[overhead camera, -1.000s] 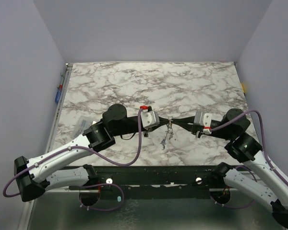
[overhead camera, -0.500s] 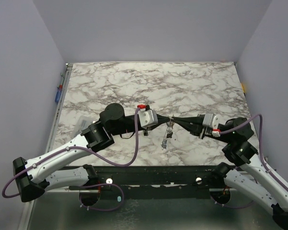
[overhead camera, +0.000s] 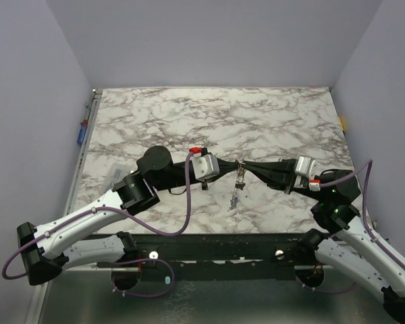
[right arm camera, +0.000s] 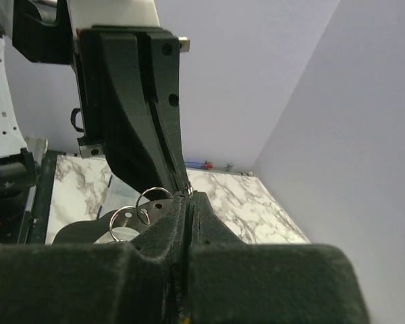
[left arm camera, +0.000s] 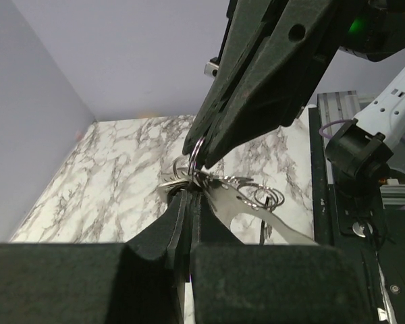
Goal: Put the keys on the keyring
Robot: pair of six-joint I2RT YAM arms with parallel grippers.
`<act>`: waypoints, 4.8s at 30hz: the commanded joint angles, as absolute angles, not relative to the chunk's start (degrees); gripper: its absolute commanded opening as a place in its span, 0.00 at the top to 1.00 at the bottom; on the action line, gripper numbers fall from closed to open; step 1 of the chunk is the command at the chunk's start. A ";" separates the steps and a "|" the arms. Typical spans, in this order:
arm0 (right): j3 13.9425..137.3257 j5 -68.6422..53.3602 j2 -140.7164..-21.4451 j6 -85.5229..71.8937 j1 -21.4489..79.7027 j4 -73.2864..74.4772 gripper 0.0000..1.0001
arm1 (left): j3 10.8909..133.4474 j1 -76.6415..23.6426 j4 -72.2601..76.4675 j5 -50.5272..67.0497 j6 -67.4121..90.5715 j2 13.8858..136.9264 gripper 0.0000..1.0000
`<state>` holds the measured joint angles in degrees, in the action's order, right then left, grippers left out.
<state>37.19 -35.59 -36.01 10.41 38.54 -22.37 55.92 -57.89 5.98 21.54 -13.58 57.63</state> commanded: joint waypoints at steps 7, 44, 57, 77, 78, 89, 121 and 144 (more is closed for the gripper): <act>37.82 -36.72 -34.48 10.33 38.66 -23.57 0.99 | 54.79 -58.21 2.09 20.44 -15.26 54.40 0.70; 42.28 -48.69 -37.00 11.08 38.58 -13.29 1.00 | 57.04 -58.18 -2.32 28.46 -16.32 54.37 0.63; 42.56 -48.42 -37.00 10.65 38.65 -14.13 0.99 | 56.48 -58.27 -0.20 29.27 -15.47 56.02 0.75; 43.64 -47.65 -37.30 12.56 38.63 -8.82 0.64 | 55.14 -58.30 2.71 22.31 -16.65 55.28 1.00; 44.05 -47.53 -37.42 13.23 38.67 -7.69 0.62 | 55.19 -58.32 2.58 22.16 -16.79 55.36 1.00; 54.15 -37.87 -38.52 27.62 38.59 19.93 0.48 | 56.08 -58.28 -2.41 19.42 -20.39 56.39 1.00; 66.35 -37.13 -50.16 31.00 38.67 41.58 0.41 | 62.43 -58.17 -14.58 26.31 -30.23 65.78 1.00; 63.20 -33.09 -49.46 33.15 38.64 40.57 0.48 | 66.97 -58.10 -14.51 27.65 -28.38 71.63 1.00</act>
